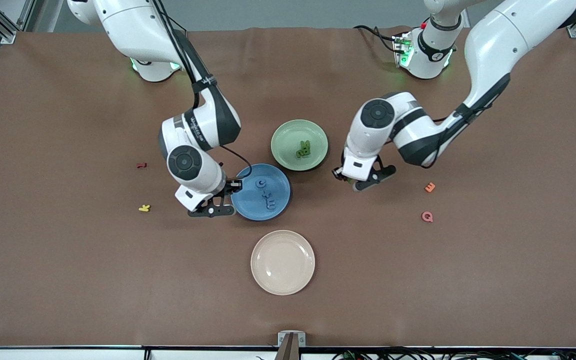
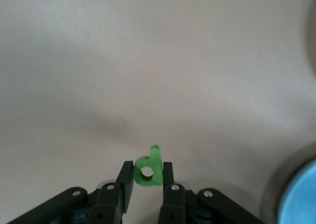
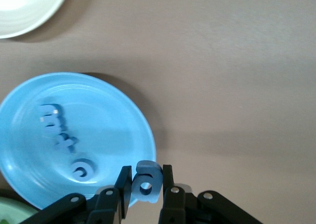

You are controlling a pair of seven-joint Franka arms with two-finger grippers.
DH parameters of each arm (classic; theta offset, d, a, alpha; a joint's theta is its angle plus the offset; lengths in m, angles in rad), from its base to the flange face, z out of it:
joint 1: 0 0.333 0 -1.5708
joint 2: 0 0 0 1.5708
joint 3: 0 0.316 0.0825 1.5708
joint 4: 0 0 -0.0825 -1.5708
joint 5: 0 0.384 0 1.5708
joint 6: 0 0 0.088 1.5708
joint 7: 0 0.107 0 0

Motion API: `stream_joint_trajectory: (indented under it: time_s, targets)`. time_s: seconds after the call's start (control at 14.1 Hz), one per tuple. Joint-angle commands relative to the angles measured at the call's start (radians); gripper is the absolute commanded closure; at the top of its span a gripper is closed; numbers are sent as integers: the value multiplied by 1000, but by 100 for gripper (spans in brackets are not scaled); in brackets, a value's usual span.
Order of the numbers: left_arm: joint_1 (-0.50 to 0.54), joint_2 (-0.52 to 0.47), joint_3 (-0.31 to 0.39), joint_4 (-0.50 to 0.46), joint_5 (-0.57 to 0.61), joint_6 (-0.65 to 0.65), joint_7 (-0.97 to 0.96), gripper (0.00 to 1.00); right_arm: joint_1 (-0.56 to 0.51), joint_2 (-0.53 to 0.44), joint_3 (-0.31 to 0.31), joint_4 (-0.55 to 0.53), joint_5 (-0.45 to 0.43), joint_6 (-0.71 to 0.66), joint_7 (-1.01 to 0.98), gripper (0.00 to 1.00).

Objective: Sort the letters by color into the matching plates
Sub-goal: 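Drop the d on the green plate while the right gripper drops a on blue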

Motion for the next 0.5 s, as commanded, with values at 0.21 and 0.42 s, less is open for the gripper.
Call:
stream_joint_trajectory:
  time_s: [0.21, 0.42]
  targets:
    - [-90, 21, 1, -46, -16, 105, -168, 100, 45, 32, -5, -6, 59, 55, 12, 82]
    - [-133, 38, 3, -57, -16, 114, -231, 100, 59, 48, -4, -7, 59, 85, 14, 81]
